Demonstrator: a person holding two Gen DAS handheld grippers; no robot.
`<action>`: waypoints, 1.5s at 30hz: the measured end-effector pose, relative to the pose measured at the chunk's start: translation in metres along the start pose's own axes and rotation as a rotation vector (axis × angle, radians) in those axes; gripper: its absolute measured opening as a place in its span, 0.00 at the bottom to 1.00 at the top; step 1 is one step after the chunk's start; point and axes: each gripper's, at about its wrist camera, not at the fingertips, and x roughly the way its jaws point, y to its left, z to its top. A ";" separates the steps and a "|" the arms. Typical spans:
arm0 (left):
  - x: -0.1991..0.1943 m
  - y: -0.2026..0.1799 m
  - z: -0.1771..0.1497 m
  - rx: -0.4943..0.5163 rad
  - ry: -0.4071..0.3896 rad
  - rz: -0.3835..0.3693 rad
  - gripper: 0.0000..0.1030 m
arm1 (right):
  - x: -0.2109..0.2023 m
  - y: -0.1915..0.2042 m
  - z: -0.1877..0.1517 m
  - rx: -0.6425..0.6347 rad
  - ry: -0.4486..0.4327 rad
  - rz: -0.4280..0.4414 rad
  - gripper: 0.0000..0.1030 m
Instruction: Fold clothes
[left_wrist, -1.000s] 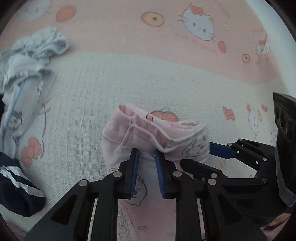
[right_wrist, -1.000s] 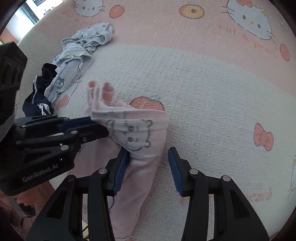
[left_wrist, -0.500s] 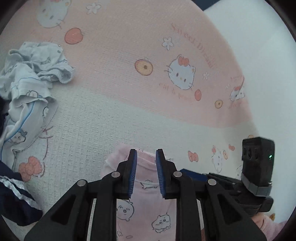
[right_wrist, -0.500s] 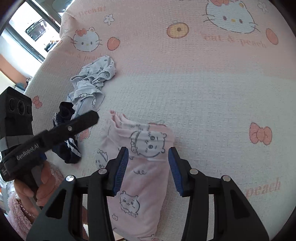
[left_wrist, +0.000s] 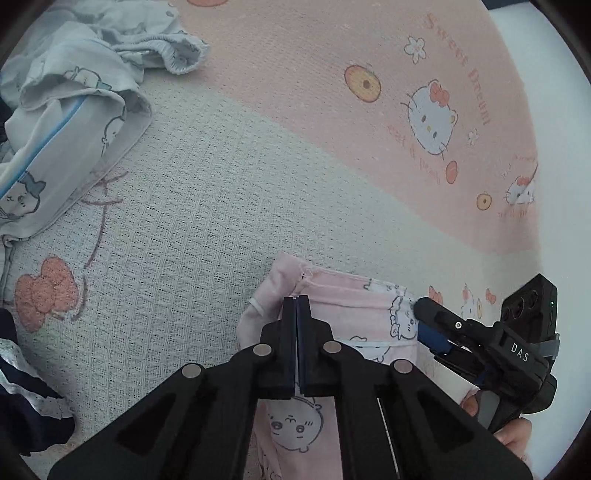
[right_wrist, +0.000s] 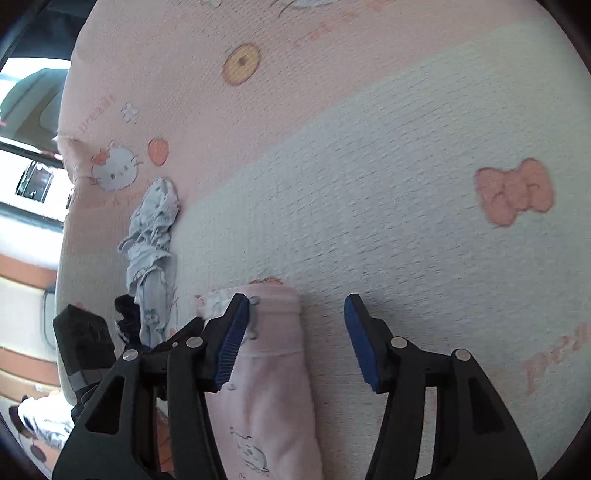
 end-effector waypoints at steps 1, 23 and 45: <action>-0.009 0.009 0.001 -0.071 -0.018 -0.014 0.05 | -0.009 -0.003 0.002 -0.006 -0.011 -0.049 0.47; -0.045 -0.017 -0.099 0.145 0.068 0.295 0.45 | -0.038 0.001 -0.099 -0.495 0.140 -0.224 0.52; -0.067 -0.001 -0.134 -0.011 0.134 0.121 0.45 | -0.053 -0.008 -0.119 -0.465 0.146 -0.107 0.53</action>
